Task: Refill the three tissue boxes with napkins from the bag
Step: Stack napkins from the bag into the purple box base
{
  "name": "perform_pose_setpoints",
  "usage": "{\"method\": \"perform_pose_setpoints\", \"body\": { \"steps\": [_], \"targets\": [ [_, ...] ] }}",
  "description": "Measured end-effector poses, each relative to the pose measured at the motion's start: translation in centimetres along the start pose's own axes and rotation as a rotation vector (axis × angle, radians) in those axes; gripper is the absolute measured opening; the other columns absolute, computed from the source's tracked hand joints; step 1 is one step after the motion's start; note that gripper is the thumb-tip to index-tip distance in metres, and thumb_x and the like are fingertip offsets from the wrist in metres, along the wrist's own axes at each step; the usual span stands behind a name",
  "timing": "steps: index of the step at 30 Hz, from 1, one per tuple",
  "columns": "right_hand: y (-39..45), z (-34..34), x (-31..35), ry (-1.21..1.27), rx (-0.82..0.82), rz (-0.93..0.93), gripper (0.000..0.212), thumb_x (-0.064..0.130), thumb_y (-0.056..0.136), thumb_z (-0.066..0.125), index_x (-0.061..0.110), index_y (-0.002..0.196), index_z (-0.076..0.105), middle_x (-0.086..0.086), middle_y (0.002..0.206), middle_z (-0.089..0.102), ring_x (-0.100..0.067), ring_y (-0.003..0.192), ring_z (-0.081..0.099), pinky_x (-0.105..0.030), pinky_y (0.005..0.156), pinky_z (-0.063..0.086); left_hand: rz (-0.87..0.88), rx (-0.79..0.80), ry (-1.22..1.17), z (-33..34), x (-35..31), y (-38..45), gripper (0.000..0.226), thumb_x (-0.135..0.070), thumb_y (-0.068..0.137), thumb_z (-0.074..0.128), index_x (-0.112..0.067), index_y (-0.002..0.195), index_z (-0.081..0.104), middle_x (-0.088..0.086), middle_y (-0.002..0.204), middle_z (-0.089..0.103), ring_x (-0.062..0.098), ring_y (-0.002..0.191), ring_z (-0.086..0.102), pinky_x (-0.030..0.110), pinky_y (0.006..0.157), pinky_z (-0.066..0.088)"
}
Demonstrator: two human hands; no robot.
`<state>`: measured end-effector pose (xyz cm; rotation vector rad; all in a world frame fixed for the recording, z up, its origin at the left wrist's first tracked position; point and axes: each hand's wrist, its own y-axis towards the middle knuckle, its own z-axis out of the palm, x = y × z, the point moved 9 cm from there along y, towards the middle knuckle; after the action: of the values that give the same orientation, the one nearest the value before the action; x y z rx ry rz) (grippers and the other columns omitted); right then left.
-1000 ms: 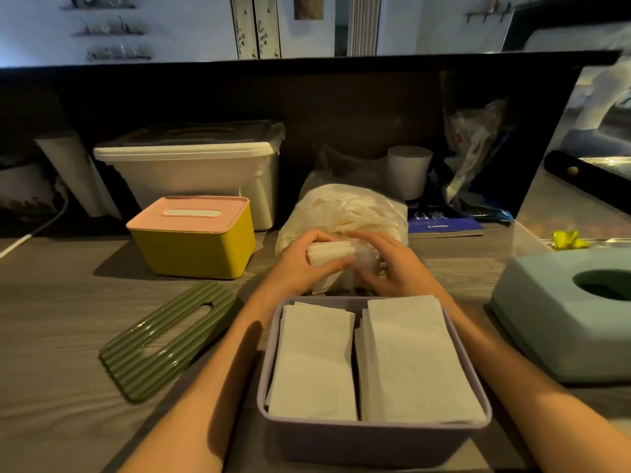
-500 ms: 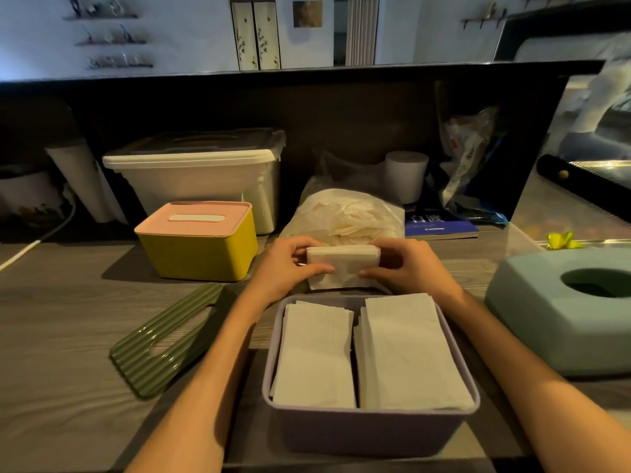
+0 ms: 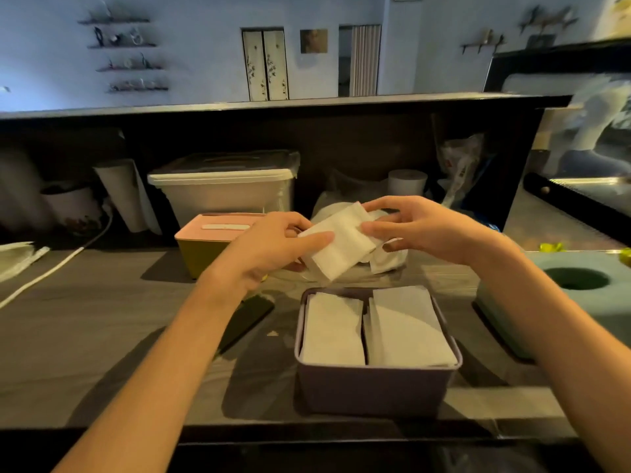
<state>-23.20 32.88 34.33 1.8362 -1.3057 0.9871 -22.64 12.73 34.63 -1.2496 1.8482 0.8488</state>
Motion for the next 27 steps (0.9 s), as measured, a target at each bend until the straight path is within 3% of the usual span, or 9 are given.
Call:
{"method": "perform_pose_setpoints", "body": {
  "steps": [2, 6, 9, 13, 17, 20, 23, 27],
  "targets": [
    [-0.5, 0.6, 0.6, 0.032, 0.019, 0.047, 0.041, 0.047, 0.084, 0.074, 0.031, 0.12, 0.069, 0.007, 0.106, 0.077, -0.01, 0.101, 0.072, -0.026, 0.085, 0.056, -0.038, 0.03, -0.007, 0.0, -0.3, -1.7, 0.032, -0.043, 0.087, 0.073, -0.025, 0.111, 0.062, -0.007, 0.095, 0.075, 0.006, 0.081, 0.072, 0.018, 0.061, 0.055],
    [-1.3, 2.2, 0.4, -0.017, 0.071, 0.152, 0.054, 0.055, 0.074, 0.077, 0.027, 0.12, 0.072, 0.003, 0.114, 0.075, -0.015, 0.106, 0.072, -0.031, 0.093, 0.059, -0.097, 0.1, -0.016, 0.9, 0.1, -4.6, 0.035, -0.038, 0.089, 0.074, -0.021, 0.115, 0.057, -0.005, 0.088, 0.077, 0.006, 0.075, 0.074, 0.018, 0.06, 0.057],
    [-2.2, 3.2, 0.0, -0.025, 0.102, 0.206, 0.039, 0.047, 0.082, 0.079, 0.029, 0.116, 0.073, 0.001, 0.114, 0.075, -0.014, 0.101, 0.074, -0.03, 0.09, 0.06, -0.133, 0.118, -0.007, 1.3, 0.6, -6.1, 0.031, -0.032, 0.09, 0.074, -0.02, 0.113, 0.056, -0.002, 0.091, 0.075, 0.009, 0.073, 0.074, 0.024, 0.061, 0.06],
    [-2.9, 4.2, 0.3, -0.161, 0.081, 0.217, 0.036, 0.045, 0.084, 0.079, 0.031, 0.116, 0.073, 0.004, 0.108, 0.076, -0.007, 0.09, 0.075, -0.024, 0.083, 0.06, -0.07, 0.095, 0.215, 1.3, 0.4, -7.3, 0.034, -0.037, 0.087, 0.077, -0.026, 0.108, 0.053, -0.004, 0.084, 0.075, 0.008, 0.069, 0.073, 0.029, 0.071, 0.061],
    [-3.2, 4.9, 0.8, -0.313, 0.016, 0.199, 0.04, 0.047, 0.083, 0.08, 0.028, 0.117, 0.071, 0.006, 0.105, 0.074, -0.006, 0.083, 0.075, -0.025, 0.085, 0.06, 0.005, 0.047, 0.398, 1.4, 0.2, -7.9, 0.04, -0.042, 0.081, 0.081, -0.03, 0.105, 0.052, -0.008, 0.081, 0.072, 0.003, 0.073, 0.066, 0.029, 0.075, 0.058],
    [-3.3, 5.2, 1.4, -0.399, -0.046, 0.156, 0.042, 0.043, 0.083, 0.081, 0.024, 0.118, 0.07, 0.005, 0.1, 0.073, -0.005, 0.073, 0.073, -0.023, 0.077, 0.06, 0.053, 0.013, 0.502, 1.5, -0.3, -8.3, 0.04, -0.046, 0.079, 0.082, -0.031, 0.102, 0.053, -0.012, 0.079, 0.07, 0.002, 0.074, 0.063, 0.028, 0.072, 0.056],
    [-3.5, 5.7, 1.4, -0.432, -0.064, 0.147, 0.043, 0.039, 0.083, 0.083, 0.022, 0.119, 0.068, 0.005, 0.097, 0.073, -0.003, 0.064, 0.072, -0.017, 0.065, 0.057, 0.1, -0.007, 0.571, 1.8, -1.0, -8.8, 0.042, -0.05, 0.076, 0.083, -0.032, 0.1, 0.053, -0.012, 0.081, 0.066, 0.004, 0.086, 0.056, 0.032, 0.074, 0.053],
    [-3.4, 6.3, 1.7, -0.571, -0.124, 0.123, 0.049, 0.043, 0.08, 0.084, 0.023, 0.121, 0.067, 0.005, 0.104, 0.07, -0.008, 0.075, 0.07, -0.019, 0.066, 0.055, 0.096, -0.012, 0.659, 1.7, -1.2, -8.8, 0.055, -0.054, 0.071, 0.085, -0.03, 0.105, 0.049, -0.012, 0.089, 0.055, 0.01, 0.095, 0.047, 0.032, 0.073, 0.048]
  ]
}}
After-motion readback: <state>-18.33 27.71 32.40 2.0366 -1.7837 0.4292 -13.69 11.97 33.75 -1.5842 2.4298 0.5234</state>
